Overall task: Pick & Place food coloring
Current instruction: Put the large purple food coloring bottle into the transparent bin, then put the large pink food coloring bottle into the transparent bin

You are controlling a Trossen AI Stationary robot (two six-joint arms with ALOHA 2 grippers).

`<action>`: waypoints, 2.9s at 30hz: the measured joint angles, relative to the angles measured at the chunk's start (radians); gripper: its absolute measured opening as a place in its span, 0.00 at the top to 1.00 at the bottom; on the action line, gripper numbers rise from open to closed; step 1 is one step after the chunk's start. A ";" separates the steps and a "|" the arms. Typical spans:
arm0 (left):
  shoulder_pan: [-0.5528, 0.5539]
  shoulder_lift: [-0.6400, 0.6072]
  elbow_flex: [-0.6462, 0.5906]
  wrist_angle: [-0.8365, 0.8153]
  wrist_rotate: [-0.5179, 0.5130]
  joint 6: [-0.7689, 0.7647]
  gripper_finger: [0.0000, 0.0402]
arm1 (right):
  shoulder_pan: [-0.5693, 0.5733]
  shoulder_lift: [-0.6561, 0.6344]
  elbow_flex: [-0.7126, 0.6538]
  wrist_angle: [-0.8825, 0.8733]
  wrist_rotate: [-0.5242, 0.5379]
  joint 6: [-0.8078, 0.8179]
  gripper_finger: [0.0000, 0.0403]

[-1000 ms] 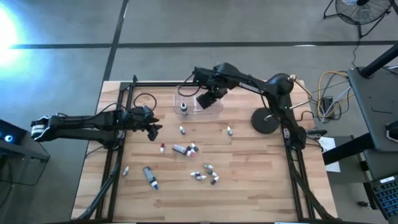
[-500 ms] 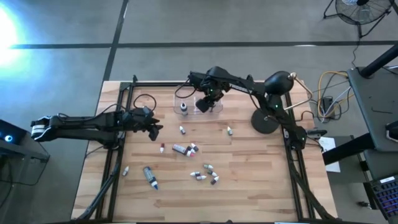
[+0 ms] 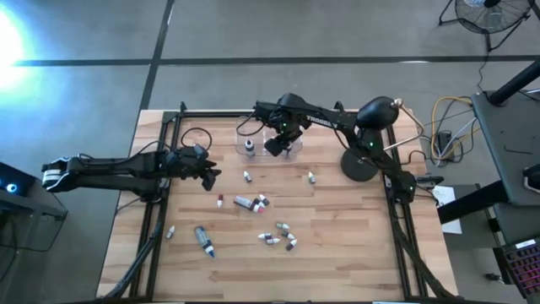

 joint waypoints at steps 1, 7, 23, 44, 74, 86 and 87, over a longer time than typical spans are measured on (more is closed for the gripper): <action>0.000 0.000 0.000 0.000 0.000 0.000 0.56 | 0.000 0.000 0.000 0.001 0.003 0.001 0.70; 0.000 0.000 0.000 0.000 -0.003 0.001 0.56 | 0.000 -0.002 -0.002 -0.030 0.007 0.009 0.68; 0.000 0.000 0.000 0.000 -0.006 0.014 0.56 | 0.012 -0.065 0.006 -0.026 0.089 0.038 0.45; 0.000 0.000 0.000 0.000 -0.003 0.034 0.56 | 0.341 -0.219 -0.102 0.034 -0.043 -0.104 0.42; -0.005 0.000 0.000 -0.064 0.116 0.085 0.56 | 0.531 -0.219 -0.734 1.128 0.125 -0.112 0.46; -0.005 0.000 0.000 -0.061 0.115 0.085 0.56 | 0.535 -0.131 -0.721 1.182 0.112 -0.111 0.46; -0.005 0.000 0.000 -0.061 0.115 0.085 0.56 | 0.535 -0.123 -0.713 1.183 0.112 -0.111 0.46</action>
